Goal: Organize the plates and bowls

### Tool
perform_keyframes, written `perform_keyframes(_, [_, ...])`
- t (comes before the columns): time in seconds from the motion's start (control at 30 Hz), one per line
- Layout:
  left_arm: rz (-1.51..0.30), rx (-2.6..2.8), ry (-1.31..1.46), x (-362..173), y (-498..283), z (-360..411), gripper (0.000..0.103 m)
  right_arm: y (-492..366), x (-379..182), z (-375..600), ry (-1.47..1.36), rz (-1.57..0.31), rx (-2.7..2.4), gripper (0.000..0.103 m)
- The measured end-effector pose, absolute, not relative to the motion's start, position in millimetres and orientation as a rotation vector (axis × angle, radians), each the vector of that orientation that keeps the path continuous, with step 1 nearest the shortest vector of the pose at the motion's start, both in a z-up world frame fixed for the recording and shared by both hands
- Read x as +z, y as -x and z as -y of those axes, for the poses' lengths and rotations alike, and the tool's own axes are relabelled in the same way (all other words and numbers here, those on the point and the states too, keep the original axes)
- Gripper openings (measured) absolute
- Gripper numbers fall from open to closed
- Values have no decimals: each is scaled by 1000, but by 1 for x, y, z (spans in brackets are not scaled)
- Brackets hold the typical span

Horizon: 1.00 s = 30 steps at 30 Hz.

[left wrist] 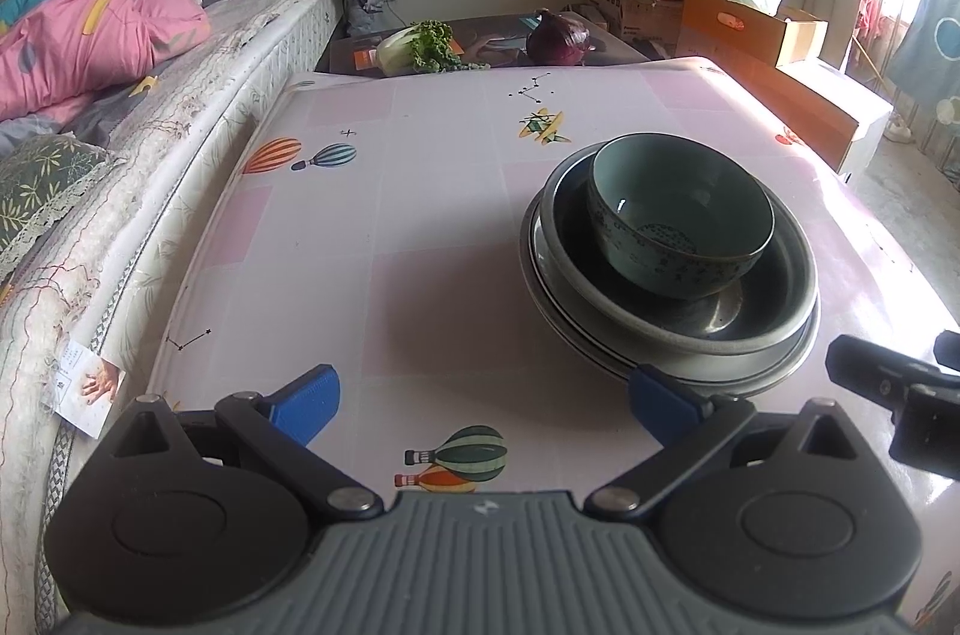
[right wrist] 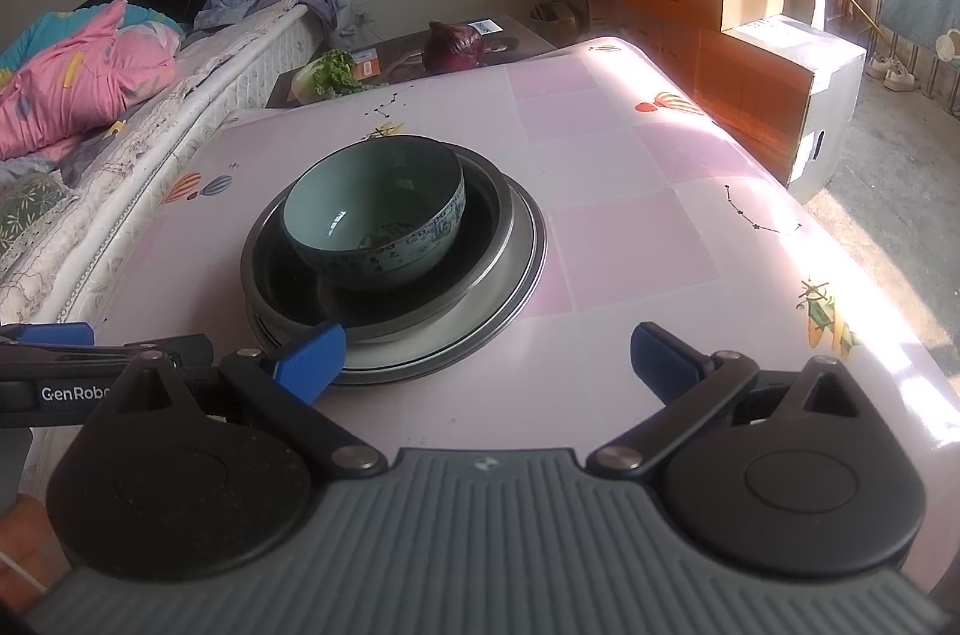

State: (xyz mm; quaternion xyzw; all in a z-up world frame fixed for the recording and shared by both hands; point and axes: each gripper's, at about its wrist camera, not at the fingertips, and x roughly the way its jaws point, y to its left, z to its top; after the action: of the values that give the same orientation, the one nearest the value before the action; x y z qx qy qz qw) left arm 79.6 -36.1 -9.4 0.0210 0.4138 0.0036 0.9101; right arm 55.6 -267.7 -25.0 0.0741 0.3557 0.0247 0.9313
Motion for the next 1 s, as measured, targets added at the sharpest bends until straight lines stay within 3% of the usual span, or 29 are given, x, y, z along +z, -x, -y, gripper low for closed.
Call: perform_keyframes(1.0, [-889,-20,-46,-13,-79,42,103,-53,-28,270,-148,-741,42,102])
